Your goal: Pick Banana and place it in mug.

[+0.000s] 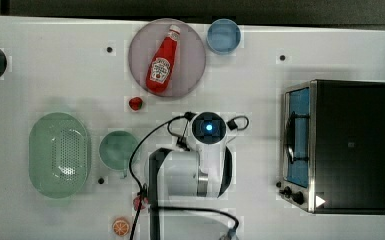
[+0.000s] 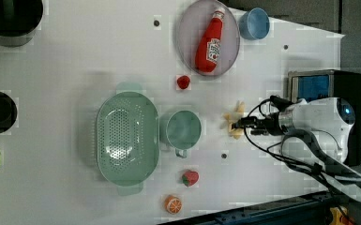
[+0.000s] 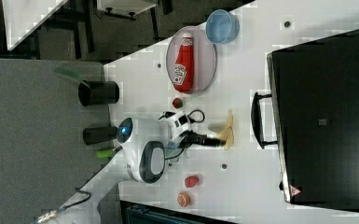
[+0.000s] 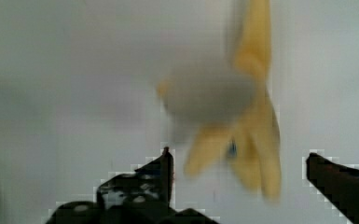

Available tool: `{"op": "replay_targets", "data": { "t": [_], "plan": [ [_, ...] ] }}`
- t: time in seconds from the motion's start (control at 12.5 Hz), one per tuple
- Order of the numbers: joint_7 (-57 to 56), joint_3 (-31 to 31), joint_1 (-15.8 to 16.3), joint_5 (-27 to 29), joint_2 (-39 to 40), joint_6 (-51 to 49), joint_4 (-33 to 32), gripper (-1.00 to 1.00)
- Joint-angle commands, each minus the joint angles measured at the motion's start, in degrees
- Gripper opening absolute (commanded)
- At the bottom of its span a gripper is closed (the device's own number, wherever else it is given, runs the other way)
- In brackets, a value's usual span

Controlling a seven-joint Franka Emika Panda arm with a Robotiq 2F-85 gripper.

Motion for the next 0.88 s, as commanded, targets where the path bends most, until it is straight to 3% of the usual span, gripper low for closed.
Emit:
{"op": "replay_targets", "data": {
  "t": [0.08, 0.48, 0.64, 0.88],
  "plan": [
    [-9.3, -0.4, -0.3, -0.7, 2.4, 5.3, 1.8, 1.0],
    [-9.3, -0.4, -0.2, -0.7, 5.8, 9.6, 1.0, 1.0],
    [-9.3, -0.4, -0.2, -0.7, 5.8, 9.6, 0.9, 0.43],
    [-9.3, -0.5, -0.1, -0.7, 4.9, 9.6, 0.7, -0.26]
  ]
}}
